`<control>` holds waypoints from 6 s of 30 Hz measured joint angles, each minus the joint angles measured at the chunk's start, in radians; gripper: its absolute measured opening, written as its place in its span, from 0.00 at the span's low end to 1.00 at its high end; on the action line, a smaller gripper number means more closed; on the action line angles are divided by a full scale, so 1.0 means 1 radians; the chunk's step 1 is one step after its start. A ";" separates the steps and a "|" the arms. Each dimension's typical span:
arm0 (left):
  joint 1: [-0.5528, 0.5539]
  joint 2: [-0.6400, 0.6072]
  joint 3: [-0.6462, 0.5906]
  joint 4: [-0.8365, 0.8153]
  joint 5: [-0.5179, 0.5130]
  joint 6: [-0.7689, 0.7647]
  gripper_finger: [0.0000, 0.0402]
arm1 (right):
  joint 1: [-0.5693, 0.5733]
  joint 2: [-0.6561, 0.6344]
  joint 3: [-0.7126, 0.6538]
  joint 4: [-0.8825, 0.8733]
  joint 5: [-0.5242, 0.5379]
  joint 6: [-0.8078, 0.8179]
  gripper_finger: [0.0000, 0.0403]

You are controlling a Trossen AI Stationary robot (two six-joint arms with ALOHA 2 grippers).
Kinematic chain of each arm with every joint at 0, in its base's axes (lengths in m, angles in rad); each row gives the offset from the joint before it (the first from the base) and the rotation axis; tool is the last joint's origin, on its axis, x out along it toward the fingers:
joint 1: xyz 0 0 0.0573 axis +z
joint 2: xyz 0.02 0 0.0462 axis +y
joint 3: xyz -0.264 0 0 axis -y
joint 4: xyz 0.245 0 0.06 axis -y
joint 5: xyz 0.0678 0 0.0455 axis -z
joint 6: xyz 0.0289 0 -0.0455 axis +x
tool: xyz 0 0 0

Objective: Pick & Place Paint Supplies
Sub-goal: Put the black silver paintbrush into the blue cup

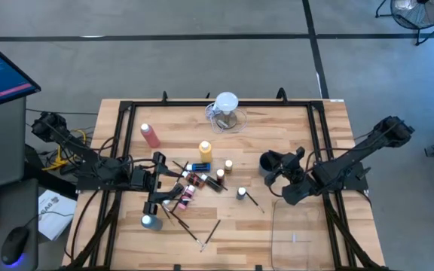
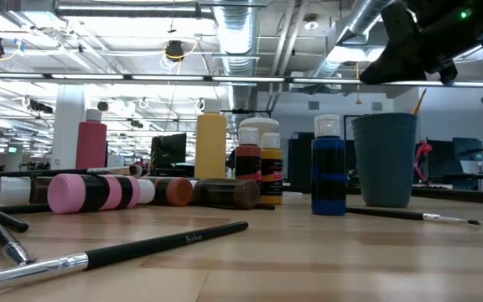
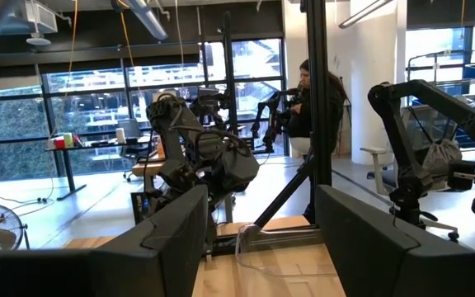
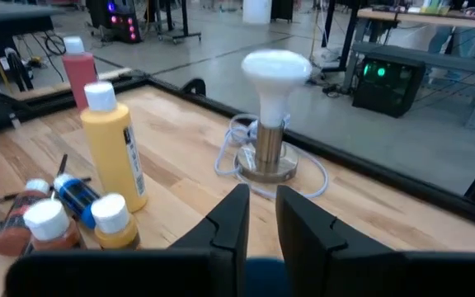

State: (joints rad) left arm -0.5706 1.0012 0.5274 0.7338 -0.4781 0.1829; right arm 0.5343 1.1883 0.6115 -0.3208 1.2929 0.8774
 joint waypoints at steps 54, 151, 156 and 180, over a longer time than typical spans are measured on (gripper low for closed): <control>-0.114 -0.172 0.087 -0.587 0.146 -0.143 0.53 | -0.192 0.623 0.566 0.430 -0.929 -0.772 0.15; -0.215 -0.203 0.087 -0.580 0.146 -0.091 0.53 | -0.227 1.044 0.947 0.253 -0.952 -0.675 0.45; -0.215 -0.203 0.087 -0.577 0.146 -0.090 0.53 | -0.227 1.044 0.947 0.254 -0.952 -0.675 0.45; -0.215 -0.202 0.087 -0.576 0.146 -0.091 0.53 | -0.220 1.034 0.947 0.238 -0.959 -0.695 0.45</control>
State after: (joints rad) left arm -0.7860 0.7990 0.6140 0.1577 -0.3317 0.0917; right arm 0.3141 2.2227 1.5585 -0.0824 0.3340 0.1820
